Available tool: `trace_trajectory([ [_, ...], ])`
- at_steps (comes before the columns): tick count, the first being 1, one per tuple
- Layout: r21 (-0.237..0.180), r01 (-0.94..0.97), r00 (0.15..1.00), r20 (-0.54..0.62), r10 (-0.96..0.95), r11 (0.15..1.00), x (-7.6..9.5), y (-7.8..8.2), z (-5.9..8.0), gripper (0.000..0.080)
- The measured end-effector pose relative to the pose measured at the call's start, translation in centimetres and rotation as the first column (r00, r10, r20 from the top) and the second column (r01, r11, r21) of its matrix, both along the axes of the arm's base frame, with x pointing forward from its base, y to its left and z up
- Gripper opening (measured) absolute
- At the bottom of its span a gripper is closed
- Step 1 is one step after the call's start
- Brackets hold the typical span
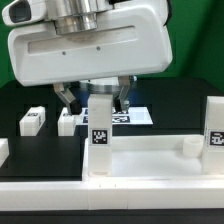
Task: Assemble desk
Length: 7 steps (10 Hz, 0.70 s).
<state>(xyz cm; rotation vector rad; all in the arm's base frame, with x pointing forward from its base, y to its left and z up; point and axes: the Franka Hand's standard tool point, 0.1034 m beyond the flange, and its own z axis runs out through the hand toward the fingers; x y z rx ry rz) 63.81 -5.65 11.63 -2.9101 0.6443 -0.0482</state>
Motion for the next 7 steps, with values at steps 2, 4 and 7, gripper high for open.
trace_trajectory([
  [2, 0.002, 0.14, 0.99, -0.023, -0.14, 0.99, -0.1, -0.4, -0.1, 0.03],
  [4, 0.007, 0.277, 0.96, -0.045, -0.276, 0.961, -0.1, -0.4, -0.1, 0.0299],
  [7, 0.011, 0.823, 0.56, -0.181, -0.809, 0.567, -0.2, 0.7, -0.1, 0.0296],
])
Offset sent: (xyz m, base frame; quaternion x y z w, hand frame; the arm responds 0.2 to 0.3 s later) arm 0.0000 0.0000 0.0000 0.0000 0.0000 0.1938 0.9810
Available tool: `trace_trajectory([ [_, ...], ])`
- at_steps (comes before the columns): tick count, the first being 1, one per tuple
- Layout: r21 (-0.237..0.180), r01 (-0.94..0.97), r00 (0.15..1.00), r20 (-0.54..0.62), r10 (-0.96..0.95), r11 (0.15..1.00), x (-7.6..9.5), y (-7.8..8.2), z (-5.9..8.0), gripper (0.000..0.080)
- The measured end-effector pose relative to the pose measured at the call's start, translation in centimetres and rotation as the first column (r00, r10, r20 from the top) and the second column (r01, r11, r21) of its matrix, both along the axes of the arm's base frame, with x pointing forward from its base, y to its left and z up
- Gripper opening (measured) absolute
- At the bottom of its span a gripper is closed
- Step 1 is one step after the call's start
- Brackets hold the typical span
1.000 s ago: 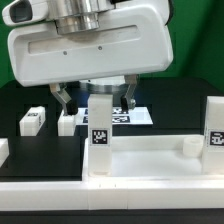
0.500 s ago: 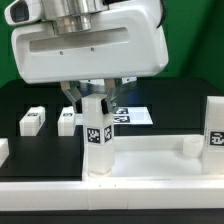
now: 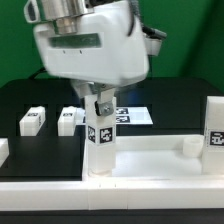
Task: Assemble desk
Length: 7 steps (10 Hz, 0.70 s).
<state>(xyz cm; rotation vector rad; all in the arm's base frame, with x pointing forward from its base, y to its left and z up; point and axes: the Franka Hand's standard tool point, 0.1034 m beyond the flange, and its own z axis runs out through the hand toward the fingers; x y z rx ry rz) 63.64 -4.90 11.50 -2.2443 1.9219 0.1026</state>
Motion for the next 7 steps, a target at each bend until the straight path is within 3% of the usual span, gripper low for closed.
trace_trajectory([
  [1, 0.026, 0.103, 0.995, -0.005, -0.103, 0.994, 0.1, -0.3, 0.0, 0.0295],
  [3, 0.022, 0.157, 0.988, -0.015, -0.157, 0.987, 0.1, 0.0, -0.1, 0.0295],
  [4, 0.024, 0.161, 0.987, -0.015, -0.16, 0.987, 0.1, -0.1, -0.1, 0.0405],
  [5, 0.023, 0.144, 0.99, -0.012, -0.144, 0.989, 0.1, 0.0, -0.1, 0.0405],
  [6, 0.012, 0.021, 1.0, 0.01, -0.021, 1.0, 0.0, 0.2, -0.2, 0.0542],
  [7, 0.0, -0.17, 0.984, 0.045, 0.17, 0.985, 0.0, 0.8, -0.2, 0.0629],
])
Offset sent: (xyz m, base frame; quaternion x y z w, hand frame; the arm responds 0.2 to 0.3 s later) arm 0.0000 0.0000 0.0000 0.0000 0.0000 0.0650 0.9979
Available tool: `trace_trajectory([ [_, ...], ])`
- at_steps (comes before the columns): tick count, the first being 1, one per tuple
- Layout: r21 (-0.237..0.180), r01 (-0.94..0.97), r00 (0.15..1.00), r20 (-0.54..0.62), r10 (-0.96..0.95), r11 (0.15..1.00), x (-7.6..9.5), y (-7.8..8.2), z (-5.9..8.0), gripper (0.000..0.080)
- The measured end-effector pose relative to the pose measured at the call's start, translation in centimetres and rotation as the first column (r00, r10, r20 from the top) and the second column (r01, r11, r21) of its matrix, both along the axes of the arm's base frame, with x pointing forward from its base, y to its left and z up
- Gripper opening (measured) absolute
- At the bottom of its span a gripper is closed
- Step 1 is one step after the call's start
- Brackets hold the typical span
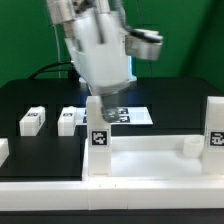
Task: Assemble desk
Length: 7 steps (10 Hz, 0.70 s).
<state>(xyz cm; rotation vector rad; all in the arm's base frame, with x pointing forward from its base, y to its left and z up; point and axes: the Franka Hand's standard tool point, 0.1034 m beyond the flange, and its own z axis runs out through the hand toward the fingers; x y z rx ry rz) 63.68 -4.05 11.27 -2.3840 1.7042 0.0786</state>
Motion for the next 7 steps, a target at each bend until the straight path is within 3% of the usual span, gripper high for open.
trace_trajectory([
  [5, -0.051, -0.38, 0.922, 0.065, 0.383, 0.924, -0.1, -0.2, -0.1, 0.0649],
  [7, -0.149, -0.736, 0.659, 0.061, 0.749, 0.66, -0.3, -2.2, -0.1, 0.0649],
])
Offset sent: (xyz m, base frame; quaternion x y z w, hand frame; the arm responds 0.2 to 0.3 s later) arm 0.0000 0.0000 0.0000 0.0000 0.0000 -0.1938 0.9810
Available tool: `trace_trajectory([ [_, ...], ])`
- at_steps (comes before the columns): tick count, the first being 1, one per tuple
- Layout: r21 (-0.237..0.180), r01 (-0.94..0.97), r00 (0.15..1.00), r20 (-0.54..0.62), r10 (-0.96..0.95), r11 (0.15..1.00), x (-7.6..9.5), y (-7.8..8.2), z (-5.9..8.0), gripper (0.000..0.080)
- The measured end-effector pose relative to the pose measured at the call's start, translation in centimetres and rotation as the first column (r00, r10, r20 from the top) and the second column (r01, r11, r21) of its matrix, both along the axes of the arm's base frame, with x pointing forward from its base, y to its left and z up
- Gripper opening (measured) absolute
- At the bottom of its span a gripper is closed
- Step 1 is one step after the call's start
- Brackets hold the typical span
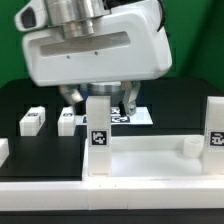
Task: Assemble desk
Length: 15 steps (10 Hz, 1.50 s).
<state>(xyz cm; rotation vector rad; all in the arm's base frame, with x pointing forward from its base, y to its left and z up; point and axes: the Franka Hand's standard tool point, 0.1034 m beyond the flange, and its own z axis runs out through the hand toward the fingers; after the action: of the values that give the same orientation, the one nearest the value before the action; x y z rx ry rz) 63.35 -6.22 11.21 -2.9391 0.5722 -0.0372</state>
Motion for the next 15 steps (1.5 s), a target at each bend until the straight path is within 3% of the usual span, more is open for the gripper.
trace_trajectory([
  [1, -0.027, -0.168, 0.986, 0.004, 0.168, 0.985, -0.1, -0.3, -0.2, 0.0649],
  [4, -0.024, -0.136, 0.991, -0.001, 0.136, 0.99, -0.1, -0.3, -0.3, 0.0639],
  [5, -0.021, -0.091, 0.996, -0.006, 0.091, 0.996, -0.1, -0.3, -0.3, 0.0455],
  [6, -0.014, 0.004, 1.0, -0.017, -0.004, 1.0, -0.1, -0.2, -0.4, 0.0455],
  [7, -0.013, 0.059, 0.998, -0.024, -0.06, 0.998, -0.1, -0.2, -0.4, 0.0289],
  [10, -0.008, 0.318, 0.947, -0.046, -0.318, 0.948, 0.2, 0.3, -0.3, 0.0289],
  [12, -0.011, 0.652, 0.754, -0.101, -0.649, 0.758, 0.3, 0.5, -0.2, 0.0289],
  [15, 0.015, 0.943, 0.331, -0.159, -0.93, 0.333, 0.2, 0.7, -0.6, 0.0291],
])
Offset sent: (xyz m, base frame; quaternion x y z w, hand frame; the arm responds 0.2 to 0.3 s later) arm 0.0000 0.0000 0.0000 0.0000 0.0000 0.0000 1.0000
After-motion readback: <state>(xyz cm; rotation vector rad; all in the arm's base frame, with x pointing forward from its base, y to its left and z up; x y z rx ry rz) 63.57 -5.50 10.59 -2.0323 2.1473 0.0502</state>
